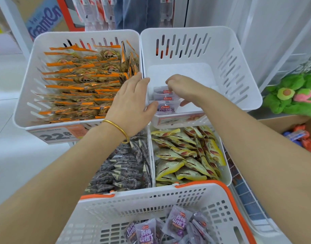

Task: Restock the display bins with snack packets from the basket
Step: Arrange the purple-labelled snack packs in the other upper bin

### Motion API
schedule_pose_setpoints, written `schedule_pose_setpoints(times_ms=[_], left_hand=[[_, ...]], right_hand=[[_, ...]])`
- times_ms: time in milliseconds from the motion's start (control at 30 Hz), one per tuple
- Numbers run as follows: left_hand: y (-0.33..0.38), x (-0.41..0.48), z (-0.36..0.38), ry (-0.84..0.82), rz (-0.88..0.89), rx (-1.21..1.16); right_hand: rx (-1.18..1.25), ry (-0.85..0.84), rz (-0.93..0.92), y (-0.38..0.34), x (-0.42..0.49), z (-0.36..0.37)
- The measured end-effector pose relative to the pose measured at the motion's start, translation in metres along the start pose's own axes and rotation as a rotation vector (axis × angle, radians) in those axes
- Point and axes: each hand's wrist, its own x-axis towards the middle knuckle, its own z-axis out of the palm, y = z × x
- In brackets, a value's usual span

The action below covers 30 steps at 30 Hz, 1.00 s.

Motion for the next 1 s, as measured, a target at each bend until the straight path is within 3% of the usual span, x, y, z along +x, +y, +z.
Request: schedule_pose_setpoints(times_ms=[267,400,533,633,700,767,867,1000], left_hand=[[0.001,-0.007,0.0,0.006,0.019,0.052],[0.006,-0.02,-0.006,0.088,0.057,0.044],[0.028,-0.074,-0.013,0.186,0.191,-0.043],[0.037,-0.144,0.002,-0.032,0.255,0.003],[0.036,-0.189,0.017,-0.261,0.24,0.11],[0.036,-0.224,0.028,-0.5,0.102,0.126],[0.036,-0.248,0.042,-0.661,0.015,0.184],[0.04,-0.268,0.051,-0.695,0.052,0.232]], right_hand=[[-0.06,0.127,-0.086,0.009,-0.004,0.002],[-0.08,0.206,-0.125,0.011,-0.013,-0.002],[0.058,0.4,-0.303,0.01,-0.094,-0.005],[0.396,0.345,-0.381,0.031,-0.185,0.033],[0.537,0.177,-0.241,0.069,-0.219,0.081],[0.412,0.083,0.003,0.119,-0.238,0.137],[0.071,0.11,0.263,0.188,-0.25,0.205],[-0.451,0.033,0.176,0.238,-0.242,0.251]])
